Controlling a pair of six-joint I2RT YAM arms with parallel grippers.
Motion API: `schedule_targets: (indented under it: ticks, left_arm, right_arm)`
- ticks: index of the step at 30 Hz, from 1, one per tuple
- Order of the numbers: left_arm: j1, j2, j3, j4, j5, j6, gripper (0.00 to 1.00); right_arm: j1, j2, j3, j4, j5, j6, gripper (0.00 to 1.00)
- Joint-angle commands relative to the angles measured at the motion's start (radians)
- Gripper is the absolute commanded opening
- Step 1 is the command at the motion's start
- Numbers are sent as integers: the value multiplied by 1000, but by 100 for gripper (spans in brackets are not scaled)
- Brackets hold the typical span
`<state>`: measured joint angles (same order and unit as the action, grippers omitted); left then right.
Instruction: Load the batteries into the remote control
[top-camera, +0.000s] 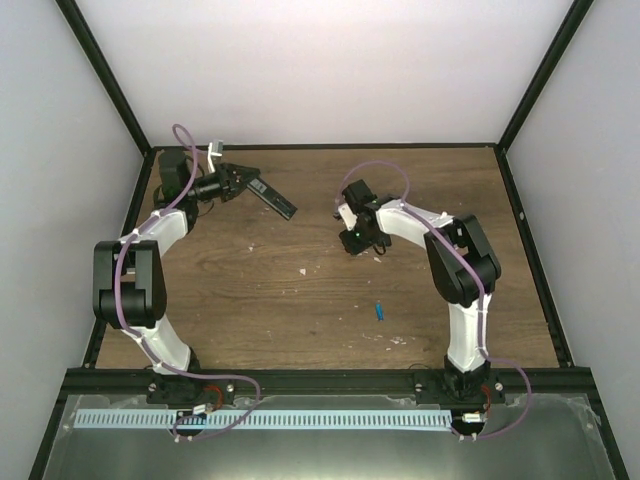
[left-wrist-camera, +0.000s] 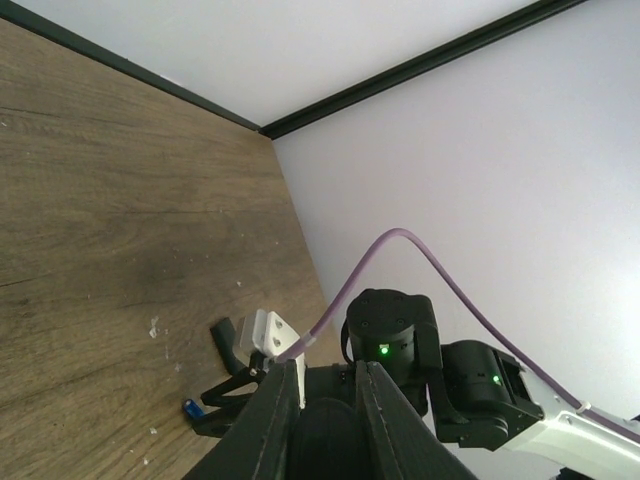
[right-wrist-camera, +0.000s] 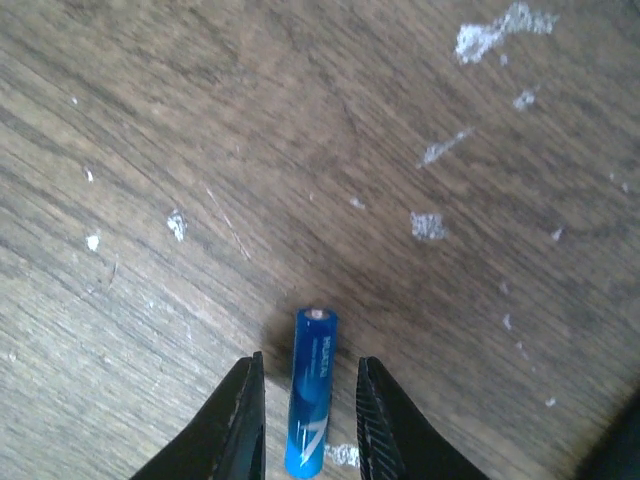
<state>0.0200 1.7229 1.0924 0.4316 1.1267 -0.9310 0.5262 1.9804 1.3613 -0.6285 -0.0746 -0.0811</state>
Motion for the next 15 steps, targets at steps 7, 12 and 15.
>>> schedule_targets:
  ticks: [7,12,15]
  left_arm:
    - [6,-21,12,-3,-2,27,0]
    - [8,-21,13,-4,-4,29,0]
    - [9,-19,14,-5,-2,28,0]
  right_arm:
    - [3,77,149,-124,-14,-29,19]
    - [3,90,156,-146,-43,-41,19]
    - [3,105,165,-162,-51,-45,19]
